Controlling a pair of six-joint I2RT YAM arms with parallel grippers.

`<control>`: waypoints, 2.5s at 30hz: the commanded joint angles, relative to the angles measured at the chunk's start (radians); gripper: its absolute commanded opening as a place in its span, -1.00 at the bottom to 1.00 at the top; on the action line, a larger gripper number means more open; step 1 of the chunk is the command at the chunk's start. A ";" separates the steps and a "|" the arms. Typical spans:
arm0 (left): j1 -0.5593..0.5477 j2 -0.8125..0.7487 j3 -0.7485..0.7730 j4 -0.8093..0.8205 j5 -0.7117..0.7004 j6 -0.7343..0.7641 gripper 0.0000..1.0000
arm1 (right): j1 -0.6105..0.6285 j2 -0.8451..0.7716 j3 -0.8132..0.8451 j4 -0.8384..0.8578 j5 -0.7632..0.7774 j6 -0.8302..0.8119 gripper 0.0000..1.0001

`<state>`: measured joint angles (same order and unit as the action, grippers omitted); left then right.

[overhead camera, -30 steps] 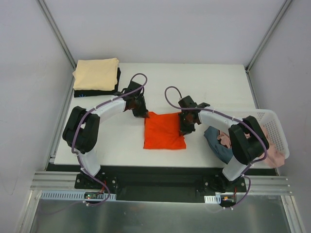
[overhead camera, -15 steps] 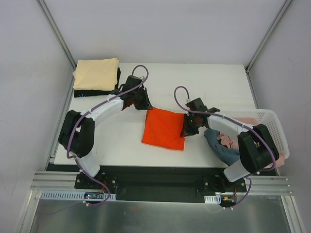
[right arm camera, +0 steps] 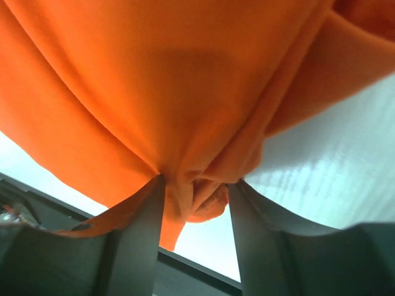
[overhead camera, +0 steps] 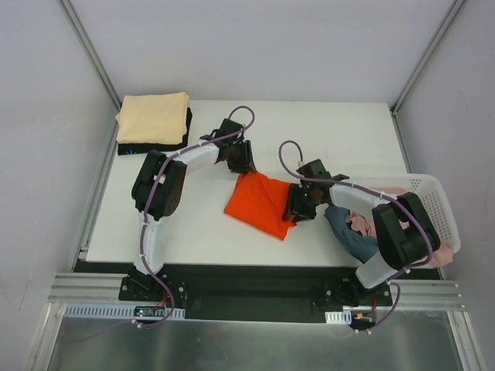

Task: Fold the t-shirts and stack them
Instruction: Fold the long partially folded tshirt into a neat square

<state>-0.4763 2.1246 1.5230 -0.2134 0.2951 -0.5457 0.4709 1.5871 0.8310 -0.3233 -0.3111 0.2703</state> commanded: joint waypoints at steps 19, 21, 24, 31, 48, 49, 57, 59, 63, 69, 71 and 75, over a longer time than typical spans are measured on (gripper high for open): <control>0.007 -0.393 -0.303 -0.006 -0.010 0.062 0.99 | -0.009 0.029 0.422 -0.286 0.352 -0.082 0.16; 0.007 -0.394 -0.320 -0.006 -0.004 0.058 0.99 | -0.014 0.089 0.453 -0.298 0.383 -0.083 0.11; 0.007 -0.385 -0.343 -0.006 0.002 0.053 0.99 | -0.015 0.160 0.506 -0.347 0.453 -0.105 0.09; 0.007 -0.333 -0.351 -0.006 0.019 0.049 0.93 | -0.023 0.238 0.545 -0.338 0.394 -0.129 -0.15; 0.007 -0.249 -0.331 -0.001 0.039 0.024 0.61 | -0.063 0.040 0.398 -0.304 0.402 -0.031 -0.99; 0.007 -0.244 -0.330 0.000 0.042 0.023 0.58 | -0.069 0.040 0.389 -0.303 0.399 -0.029 -0.99; 0.005 -0.166 -0.278 0.005 0.082 0.013 0.46 | -0.101 0.155 0.379 -0.306 0.409 0.007 -0.99; 0.004 -0.147 -0.267 0.005 0.088 0.010 0.44 | -0.110 0.183 0.384 -0.318 0.423 0.020 -0.94; -0.005 -0.120 -0.236 0.003 0.090 0.016 0.39 | -0.110 0.186 0.405 -0.316 0.419 0.001 -0.61; -0.022 -0.058 -0.202 0.003 0.119 0.020 0.02 | -0.110 0.102 0.409 -0.273 0.320 -0.114 -0.17; -0.022 -0.049 -0.221 0.003 0.127 0.012 -0.33 | -0.110 0.074 0.389 -0.254 0.238 -0.131 0.18; -0.025 -0.075 -0.282 0.003 0.121 -0.010 -0.88 | -0.107 -0.028 0.300 -0.204 0.120 -0.117 0.39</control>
<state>-0.4854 2.0338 1.3094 -0.1585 0.4355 -0.5495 0.3641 1.6909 1.1908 -0.5716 -0.0467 0.1707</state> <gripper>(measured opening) 0.164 0.676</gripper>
